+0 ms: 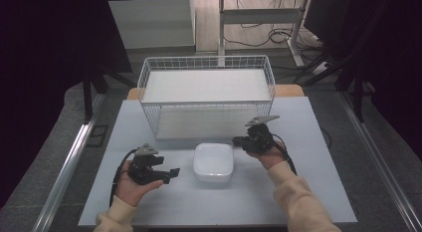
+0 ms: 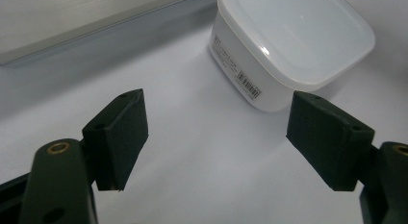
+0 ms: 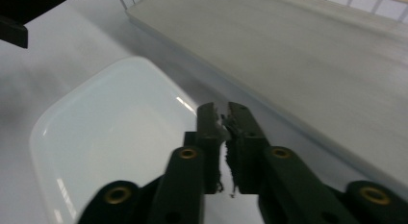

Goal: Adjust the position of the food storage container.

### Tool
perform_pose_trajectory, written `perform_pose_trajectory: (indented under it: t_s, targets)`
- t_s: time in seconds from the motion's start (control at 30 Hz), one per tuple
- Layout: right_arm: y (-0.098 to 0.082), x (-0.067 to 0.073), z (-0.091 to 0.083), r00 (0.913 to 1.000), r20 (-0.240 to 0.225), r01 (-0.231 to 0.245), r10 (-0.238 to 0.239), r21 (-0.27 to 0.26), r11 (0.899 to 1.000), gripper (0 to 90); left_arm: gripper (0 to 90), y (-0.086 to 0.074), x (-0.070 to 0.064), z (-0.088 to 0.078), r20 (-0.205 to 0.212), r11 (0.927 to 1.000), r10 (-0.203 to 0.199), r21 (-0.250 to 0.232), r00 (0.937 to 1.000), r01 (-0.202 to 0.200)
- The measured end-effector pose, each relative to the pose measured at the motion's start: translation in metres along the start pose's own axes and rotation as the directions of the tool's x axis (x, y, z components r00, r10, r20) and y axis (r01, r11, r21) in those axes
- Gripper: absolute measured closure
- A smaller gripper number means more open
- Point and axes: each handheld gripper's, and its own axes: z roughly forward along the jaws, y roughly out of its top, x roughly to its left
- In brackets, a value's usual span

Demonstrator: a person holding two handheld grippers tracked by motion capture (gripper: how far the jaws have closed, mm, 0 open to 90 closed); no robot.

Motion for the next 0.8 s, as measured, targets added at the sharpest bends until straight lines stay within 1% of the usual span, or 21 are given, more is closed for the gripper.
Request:
perform_pose_trajectory:
  t_s: [0.03, 0.1, 0.17, 0.2, 0.23, 0.27, 0.3, 0.37, 0.4, 0.47, 0.53, 0.6, 0.67, 0.73, 0.77, 0.8]
  targets:
    - [0.000, 0.000, 0.000, 1.0000, 0.000, 0.000, 0.000, 0.000, 1.000, 85.9, 21.6, 0.000, 0.000, 0.000, 0.000, 1.0000, 0.000, 0.000, 1.0000, 0.000]
    - [0.007, 0.002, 0.013, 0.9996, -0.004, 0.030, -0.030, 0.008, 1.000, 89.3, 21.4, 0.000, -0.001, 0.001, 0.002, 0.9999, 0.007, 0.009, 1.0000, -0.007]
    - [0.012, 0.004, 0.024, 0.9986, 0.004, 0.053, -0.053, 0.019, 0.998, 89.6, 21.4, -0.001, 0.000, 0.001, 0.002, 0.9999, 0.006, 0.011, 1.0000, -0.006]
    - [0.015, 0.005, 0.032, 0.9968, 0.012, 0.079, -0.079, 0.025, 0.997, 89.6, 21.8, -0.001, 0.001, 0.001, 0.002, 0.9999, 0.003, 0.011, 1.0000, -0.003]
    - [0.015, 0.006, 0.036, 0.9957, 0.015, 0.091, -0.092, 0.023, 0.996, 89.6, 21.9, -0.002, 0.004, 0.000, -0.003, 0.9999, -0.006, 0.010, 1.0000, 0.006]
    - [0.015, 0.006, 0.036, 0.9957, 0.015, 0.091, -0.092, 0.023, 0.996, 89.6, 22.0, -0.002, 0.004, 0.000, -0.003, 0.9999, -0.006, 0.010, 1.0000, 0.006]
    - [0.015, 0.006, 0.039, 0.9947, 0.020, 0.101, -0.101, 0.030, 0.994, 89.6, 22.0, -0.003, 0.005, 0.000, -0.006, 0.9999, -0.007, 0.015, 1.0000, 0.007]
    - [0.012, 0.005, 0.044, 0.9925, 0.012, 0.121, -0.122, 0.046, 0.992, 89.7, 22.2, -0.004, 0.008, 0.000, -0.009, 0.9998, -0.009, 0.020, 0.9999, 0.009]
    - [0.011, 0.002, 0.045, 0.9924, -0.007, 0.123, -0.123, 0.045, 0.991, 89.7, 22.3, -0.005, 0.009, 0.000, -0.013, 0.9997, -0.010, 0.024, 0.9999, 0.010]
    - [0.010, 0.002, 0.044, 0.9923, -0.013, 0.124, -0.123, 0.050, 0.991, 89.7, 22.4, -0.006, 0.012, 0.000, -0.014, 0.9995, -0.019, 0.026, 0.9997, 0.020]
    - [0.008, 0.003, 0.042, 0.9892, -0.009, 0.146, -0.146, 0.072, 0.987, 89.7, 22.5, -0.006, 0.013, -0.001, -0.013, 0.9994, -0.023, 0.024, 0.9996, 0.023]
    - [0.006, 0.006, 0.040, 0.9867, -0.018, 0.162, -0.161, 0.084, 0.983, 89.7, 22.7, -0.006, 0.013, -0.002, -0.015, 0.9996, -0.020, 0.021, 0.9997, 0.020]
    - [0.000, 0.009, 0.036, 0.9842, -0.026, 0.176, -0.175, 0.079, 0.981, 89.8, 22.9, -0.007, 0.013, -0.002, -0.017, 0.9996, -0.019, 0.021, 0.9997, 0.020]
    - [-0.008, 0.013, 0.033, 0.9847, -0.037, 0.173, -0.170, 0.078, 0.982, 89.8, 22.9, -0.008, 0.013, -0.003, -0.020, 0.9996, -0.018, 0.023, 0.9996, 0.019]
    - [-0.016, 0.016, 0.027, 0.9874, -0.048, 0.154, -0.151, 0.062, 0.986, 89.8, 23.2, -0.009, 0.014, -0.004, -0.020, 0.9996, -0.019, 0.022, 0.9996, 0.020]
    - [-0.016, 0.016, 0.027, 0.9874, -0.048, 0.154, -0.151, 0.062, 0.986, 89.8, 23.4, -0.009, 0.014, -0.004, -0.020, 0.9996, -0.019, 0.022, 0.9996, 0.020]
